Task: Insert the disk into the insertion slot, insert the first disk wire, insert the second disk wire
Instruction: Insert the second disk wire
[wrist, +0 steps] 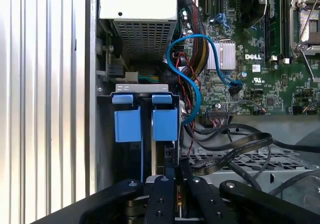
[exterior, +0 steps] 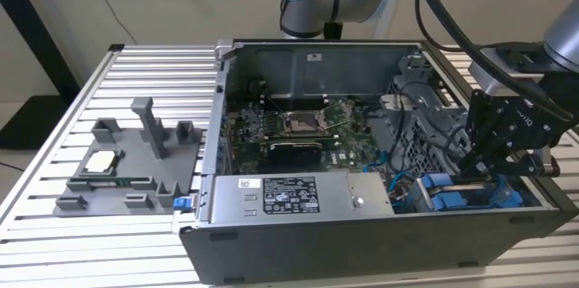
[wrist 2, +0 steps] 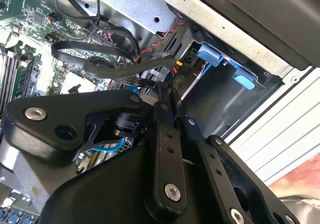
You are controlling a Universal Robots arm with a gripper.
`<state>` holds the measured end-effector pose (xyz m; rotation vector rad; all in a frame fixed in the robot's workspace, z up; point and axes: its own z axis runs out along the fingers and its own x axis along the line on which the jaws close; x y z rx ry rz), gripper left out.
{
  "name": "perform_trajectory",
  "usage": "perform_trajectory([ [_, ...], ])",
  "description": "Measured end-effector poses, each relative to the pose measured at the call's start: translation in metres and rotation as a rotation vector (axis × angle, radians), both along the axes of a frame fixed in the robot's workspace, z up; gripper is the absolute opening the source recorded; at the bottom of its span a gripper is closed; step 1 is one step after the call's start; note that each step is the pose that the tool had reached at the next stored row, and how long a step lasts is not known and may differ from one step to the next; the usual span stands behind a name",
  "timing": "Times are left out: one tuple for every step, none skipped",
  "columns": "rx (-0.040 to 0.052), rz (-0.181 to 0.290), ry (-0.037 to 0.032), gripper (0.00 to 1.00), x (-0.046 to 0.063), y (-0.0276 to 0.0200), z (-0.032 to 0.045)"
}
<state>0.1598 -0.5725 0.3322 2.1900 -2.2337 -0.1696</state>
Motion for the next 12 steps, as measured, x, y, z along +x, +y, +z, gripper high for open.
perform_trajectory([
  [-0.0001, 0.0, 0.0, 0.16, 0.0, 0.0, 0.0],
  [0.0, 0.0, 0.0, 0.16, 0.0, 0.0, 0.0],
  [0.0, 0.0, 0.0, 0.16, 0.0, 0.0, 0.0],
  [0.0002, 0.0, 0.0, 0.16, 0.0, 0.0, 0.0],
  [0.0004, 0.0, 0.0, 0.16, 0.0, 0.0, 0.0],
  [0.0005, 0.0, 0.0, 0.16, 0.0, 0.0, 0.0],
  [0.0006, 0.0, 0.0, 0.16, 0.0, 0.0, 0.0],
  [0.0007, 0.0, 0.0, 0.16, 0.0, 0.0, 0.0002],
  [0.0011, 0.0, -0.0001, 0.16, 0.0, 0.0001, 0.0013],
  [0.0033, 0.0, -0.0002, 0.16, 0.0, 0.0002, 0.0039],
  [0.0045, 0.0, -0.0002, 0.17, 0.0, 0.0002, 0.0076],
  [0.0022, 0.0, -0.0001, 0.24, 0.0, 0.0, 0.0133],
])
